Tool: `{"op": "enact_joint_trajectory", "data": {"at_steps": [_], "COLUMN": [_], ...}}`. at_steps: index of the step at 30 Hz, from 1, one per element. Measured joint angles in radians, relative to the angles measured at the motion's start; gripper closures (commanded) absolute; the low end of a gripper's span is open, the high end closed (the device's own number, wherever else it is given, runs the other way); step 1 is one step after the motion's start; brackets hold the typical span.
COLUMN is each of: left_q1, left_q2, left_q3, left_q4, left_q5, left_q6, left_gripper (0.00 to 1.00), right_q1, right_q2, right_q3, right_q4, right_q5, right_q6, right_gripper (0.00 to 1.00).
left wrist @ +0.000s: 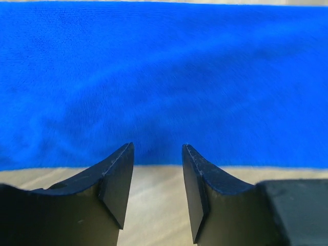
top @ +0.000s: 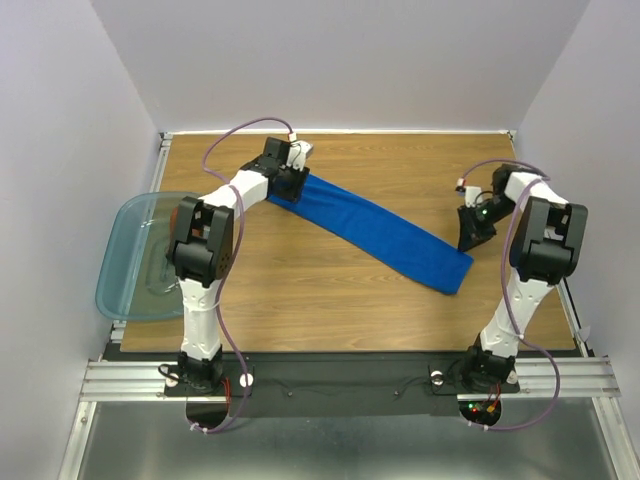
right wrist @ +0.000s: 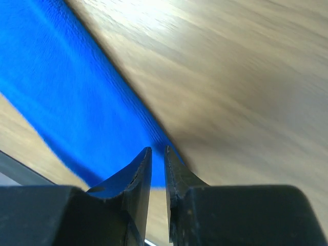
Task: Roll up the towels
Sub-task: Fold the towel
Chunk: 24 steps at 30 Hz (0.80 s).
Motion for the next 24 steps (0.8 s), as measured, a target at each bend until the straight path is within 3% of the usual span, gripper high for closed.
{"op": "enact_joint_trajectory", "data": {"at_steps": [5, 13, 18, 24], "left_q1": [0.002, 0.017, 0.022, 0.014], "left_q2": [0.082, 0.299, 0.426, 0.491], "left_q3": [0.069, 0.368, 0.570, 0.675], "left_q4": [-0.012, -0.057, -0.092, -0.111], "left_q5": [-0.044, -0.013, 0.070, 0.167], "left_q6": [-0.037, -0.042, -0.030, -0.006], "left_gripper": [0.49, 0.52, 0.52, 0.48], "right_q1": [0.081, 0.185, 0.343, 0.600], "right_q2": [0.025, -0.021, -0.016, 0.041], "right_q3": [-0.052, -0.180, -0.242, -0.236], "right_q4": [0.037, 0.017, -0.037, -0.076], "right_q5": [0.019, 0.006, -0.043, -0.159], "right_q6": [0.011, 0.005, 0.001, 0.032], "right_gripper": [0.80, 0.86, 0.87, 0.86]}}
